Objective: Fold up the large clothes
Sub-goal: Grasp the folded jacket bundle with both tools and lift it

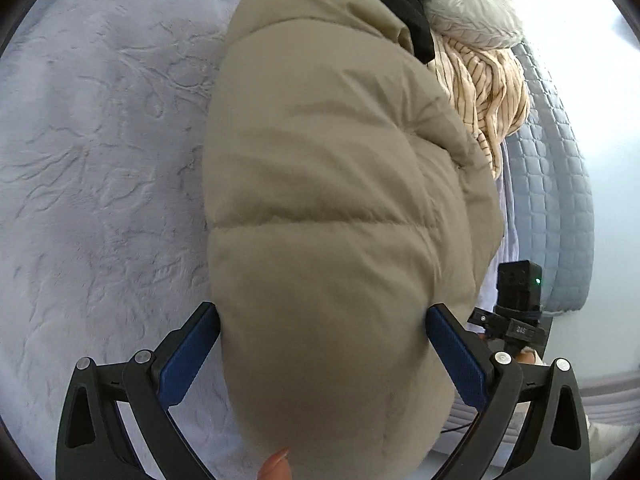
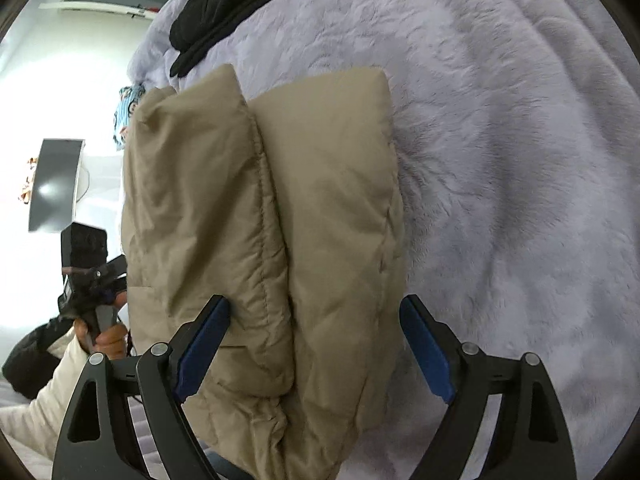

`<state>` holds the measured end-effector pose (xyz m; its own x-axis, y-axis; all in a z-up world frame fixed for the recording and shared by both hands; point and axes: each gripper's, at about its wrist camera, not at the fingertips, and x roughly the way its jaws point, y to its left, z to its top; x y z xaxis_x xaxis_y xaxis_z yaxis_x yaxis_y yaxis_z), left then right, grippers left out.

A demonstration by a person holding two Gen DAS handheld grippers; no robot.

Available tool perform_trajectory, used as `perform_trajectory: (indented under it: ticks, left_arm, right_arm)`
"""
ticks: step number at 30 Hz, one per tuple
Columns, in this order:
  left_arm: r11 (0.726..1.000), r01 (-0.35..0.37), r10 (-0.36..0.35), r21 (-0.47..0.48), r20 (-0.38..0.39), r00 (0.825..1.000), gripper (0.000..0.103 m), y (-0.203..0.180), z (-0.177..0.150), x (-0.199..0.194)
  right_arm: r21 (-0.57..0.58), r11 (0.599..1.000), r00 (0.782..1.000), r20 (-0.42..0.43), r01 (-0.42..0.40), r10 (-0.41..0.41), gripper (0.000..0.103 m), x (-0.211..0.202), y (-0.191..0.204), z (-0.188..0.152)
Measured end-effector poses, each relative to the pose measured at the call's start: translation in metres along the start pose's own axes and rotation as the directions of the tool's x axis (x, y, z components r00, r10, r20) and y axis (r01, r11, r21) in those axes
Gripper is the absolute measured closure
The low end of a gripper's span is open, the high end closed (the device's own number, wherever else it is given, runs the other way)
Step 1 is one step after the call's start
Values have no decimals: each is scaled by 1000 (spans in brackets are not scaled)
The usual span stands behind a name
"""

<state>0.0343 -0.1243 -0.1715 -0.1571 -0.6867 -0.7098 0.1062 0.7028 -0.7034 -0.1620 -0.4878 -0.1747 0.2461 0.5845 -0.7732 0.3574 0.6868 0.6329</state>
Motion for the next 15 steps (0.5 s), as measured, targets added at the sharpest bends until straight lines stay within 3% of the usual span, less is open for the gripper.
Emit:
perform_trajectory:
  ticks: [1,8,14,15]
  left_arm:
    - [1000,15,-15,0,-4,1000,0,2,2,4]
    - [994,105,-107,-36,-46,993,0,10,15,32]
    - [994,104,-105,-29,-50,993,0,-1,14,45]
    - [995,94,-95,-19,-42,995,4,-3,12,43]
  right_arm:
    - [3,1000,1000,-10,-2,2,0,4,-3,1]
    - [21,985,985,-24,-173,173,0,34,-12,13]
    - [95,971,972,-62,-219,225,0,55,-9,20]
    - [105,971,972,-64,-217,224,1,56,-8,20]
